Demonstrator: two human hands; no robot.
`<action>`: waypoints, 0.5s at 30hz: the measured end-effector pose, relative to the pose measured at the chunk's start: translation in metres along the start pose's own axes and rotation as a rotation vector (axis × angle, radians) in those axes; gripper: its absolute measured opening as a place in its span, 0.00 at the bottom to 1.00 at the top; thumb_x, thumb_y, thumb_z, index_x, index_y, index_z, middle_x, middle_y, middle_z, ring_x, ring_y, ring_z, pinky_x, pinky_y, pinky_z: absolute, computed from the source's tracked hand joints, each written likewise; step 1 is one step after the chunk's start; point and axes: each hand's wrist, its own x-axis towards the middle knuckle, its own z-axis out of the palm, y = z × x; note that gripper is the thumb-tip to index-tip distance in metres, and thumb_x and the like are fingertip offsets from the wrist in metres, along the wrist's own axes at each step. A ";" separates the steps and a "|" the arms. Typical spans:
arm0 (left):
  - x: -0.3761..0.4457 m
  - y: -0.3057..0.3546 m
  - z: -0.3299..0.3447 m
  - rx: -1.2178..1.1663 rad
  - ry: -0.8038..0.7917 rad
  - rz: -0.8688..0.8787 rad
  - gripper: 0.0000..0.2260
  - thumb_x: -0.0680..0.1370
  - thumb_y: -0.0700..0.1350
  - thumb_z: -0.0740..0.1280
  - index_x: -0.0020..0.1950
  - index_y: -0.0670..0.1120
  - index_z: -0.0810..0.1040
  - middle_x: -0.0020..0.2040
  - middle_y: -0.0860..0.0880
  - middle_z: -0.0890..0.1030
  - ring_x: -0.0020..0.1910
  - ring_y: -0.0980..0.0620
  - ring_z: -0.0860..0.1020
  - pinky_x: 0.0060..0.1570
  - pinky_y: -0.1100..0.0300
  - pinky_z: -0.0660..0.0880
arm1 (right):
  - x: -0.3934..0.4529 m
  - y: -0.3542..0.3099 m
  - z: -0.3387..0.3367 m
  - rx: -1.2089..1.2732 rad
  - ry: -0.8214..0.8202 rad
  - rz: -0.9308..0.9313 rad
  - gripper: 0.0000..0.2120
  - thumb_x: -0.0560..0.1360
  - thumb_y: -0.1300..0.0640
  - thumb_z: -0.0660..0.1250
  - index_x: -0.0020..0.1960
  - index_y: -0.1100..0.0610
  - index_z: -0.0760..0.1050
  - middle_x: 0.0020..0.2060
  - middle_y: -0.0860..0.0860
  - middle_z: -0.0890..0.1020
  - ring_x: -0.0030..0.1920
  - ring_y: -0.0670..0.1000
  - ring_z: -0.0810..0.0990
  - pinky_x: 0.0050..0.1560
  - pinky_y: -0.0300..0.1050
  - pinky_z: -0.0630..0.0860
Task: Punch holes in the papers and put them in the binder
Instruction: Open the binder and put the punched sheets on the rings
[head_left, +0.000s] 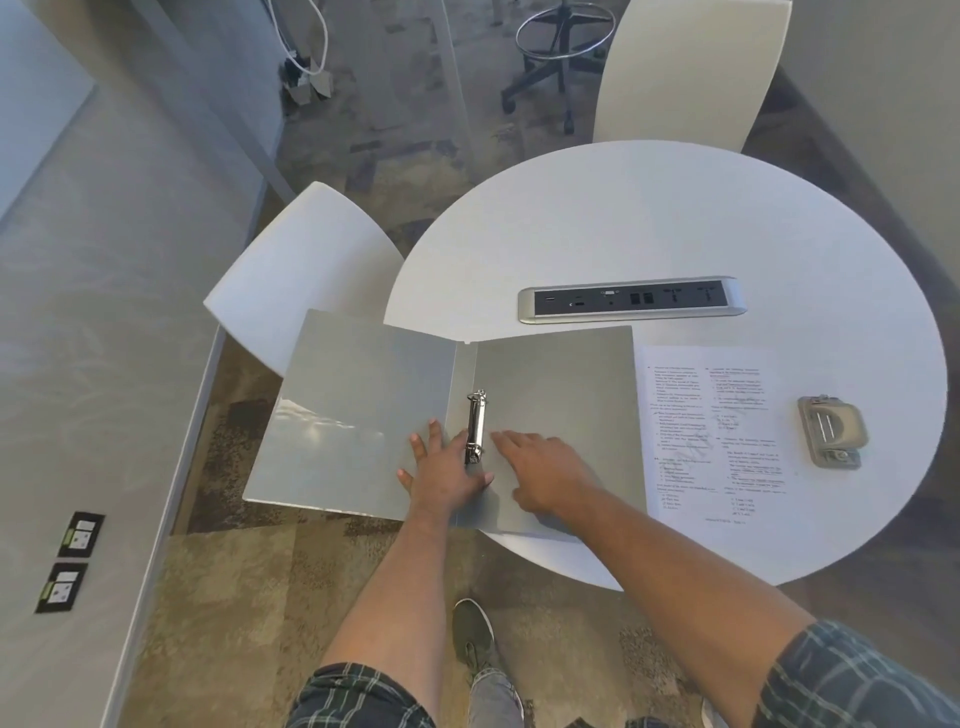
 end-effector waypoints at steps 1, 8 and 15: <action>0.000 -0.001 -0.001 -0.014 0.002 0.006 0.37 0.74 0.58 0.74 0.80 0.62 0.61 0.85 0.50 0.42 0.82 0.39 0.39 0.72 0.24 0.48 | 0.002 -0.005 -0.001 -0.007 -0.003 -0.015 0.40 0.75 0.57 0.70 0.81 0.53 0.53 0.76 0.54 0.67 0.72 0.57 0.70 0.69 0.55 0.69; -0.004 -0.004 0.003 -0.092 -0.010 0.020 0.39 0.73 0.54 0.77 0.80 0.62 0.62 0.85 0.52 0.44 0.83 0.41 0.39 0.72 0.23 0.47 | 0.012 -0.017 0.000 -0.071 -0.075 0.026 0.42 0.76 0.54 0.70 0.82 0.51 0.49 0.76 0.61 0.64 0.74 0.60 0.69 0.69 0.57 0.67; -0.008 -0.003 0.006 -0.084 -0.015 0.037 0.40 0.71 0.54 0.78 0.79 0.60 0.62 0.85 0.54 0.43 0.83 0.41 0.38 0.72 0.24 0.46 | 0.014 -0.006 0.008 -0.052 -0.208 0.045 0.42 0.77 0.53 0.70 0.82 0.48 0.48 0.82 0.57 0.52 0.78 0.56 0.63 0.71 0.60 0.67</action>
